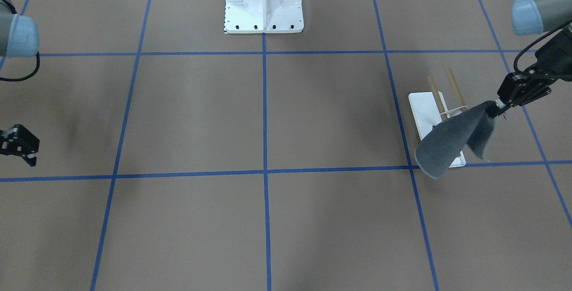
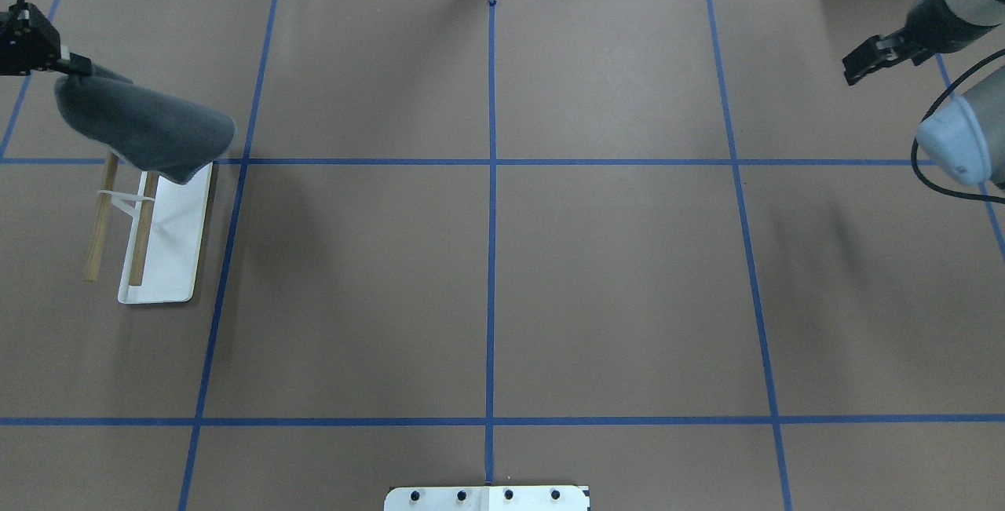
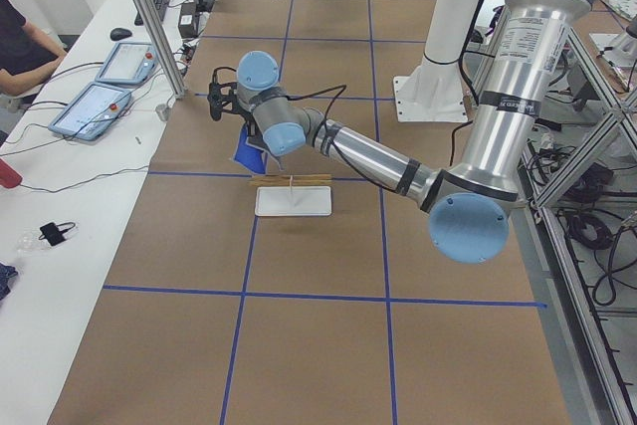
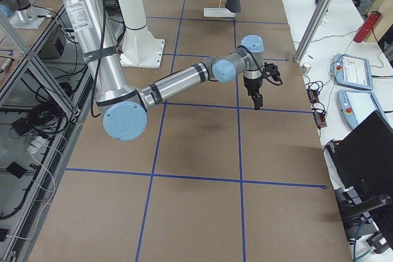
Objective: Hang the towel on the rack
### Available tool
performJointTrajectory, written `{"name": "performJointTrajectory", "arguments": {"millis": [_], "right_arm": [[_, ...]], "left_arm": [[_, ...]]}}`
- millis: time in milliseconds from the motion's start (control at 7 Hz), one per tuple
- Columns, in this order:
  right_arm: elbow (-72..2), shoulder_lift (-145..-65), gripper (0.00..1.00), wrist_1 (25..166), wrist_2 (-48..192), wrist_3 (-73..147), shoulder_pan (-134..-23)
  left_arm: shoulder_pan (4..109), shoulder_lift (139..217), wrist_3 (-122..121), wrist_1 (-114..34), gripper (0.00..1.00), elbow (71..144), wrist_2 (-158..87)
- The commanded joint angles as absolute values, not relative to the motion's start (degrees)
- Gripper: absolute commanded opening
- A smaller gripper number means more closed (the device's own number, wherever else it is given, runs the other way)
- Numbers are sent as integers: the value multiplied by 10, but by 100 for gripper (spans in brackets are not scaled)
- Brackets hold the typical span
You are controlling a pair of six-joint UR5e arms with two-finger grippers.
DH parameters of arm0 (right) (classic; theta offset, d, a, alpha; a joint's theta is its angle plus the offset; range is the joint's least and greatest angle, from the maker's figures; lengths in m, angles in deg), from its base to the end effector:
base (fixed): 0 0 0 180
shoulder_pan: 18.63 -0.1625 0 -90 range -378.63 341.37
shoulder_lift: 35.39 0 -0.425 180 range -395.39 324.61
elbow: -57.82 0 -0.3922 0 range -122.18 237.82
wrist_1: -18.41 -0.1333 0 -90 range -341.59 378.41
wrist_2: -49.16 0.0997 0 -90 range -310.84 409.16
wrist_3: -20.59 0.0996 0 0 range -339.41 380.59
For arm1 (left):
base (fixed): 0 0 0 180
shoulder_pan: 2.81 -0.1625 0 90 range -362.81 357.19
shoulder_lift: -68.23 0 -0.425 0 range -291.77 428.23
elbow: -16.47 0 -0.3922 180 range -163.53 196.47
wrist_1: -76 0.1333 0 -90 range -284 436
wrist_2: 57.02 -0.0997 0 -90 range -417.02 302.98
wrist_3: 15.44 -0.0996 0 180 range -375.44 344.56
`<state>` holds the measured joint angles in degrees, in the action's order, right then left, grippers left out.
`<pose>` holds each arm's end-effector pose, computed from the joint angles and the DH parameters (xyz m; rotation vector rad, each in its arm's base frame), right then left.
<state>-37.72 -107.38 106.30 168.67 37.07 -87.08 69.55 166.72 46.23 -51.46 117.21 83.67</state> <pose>-0.1488 -0.6061 0.4449 0.2493 -0.6221 -0.2005 0.1102 -0.5322 0.4050 0.1919 1.2035 -0.2342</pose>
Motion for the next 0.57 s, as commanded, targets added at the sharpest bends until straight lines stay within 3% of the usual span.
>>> {"name": "performJointTrajectory", "arguments": {"millis": [0,429], "right_arm": [[-327,-1079,100,1109,1718,297,-909],[-300,-1105,100,1105,1768,280,-938]], "left_arm": [[698,1593,376,-519,0,1182,819],[696,1509,337,-574,0,1182,777]]}}
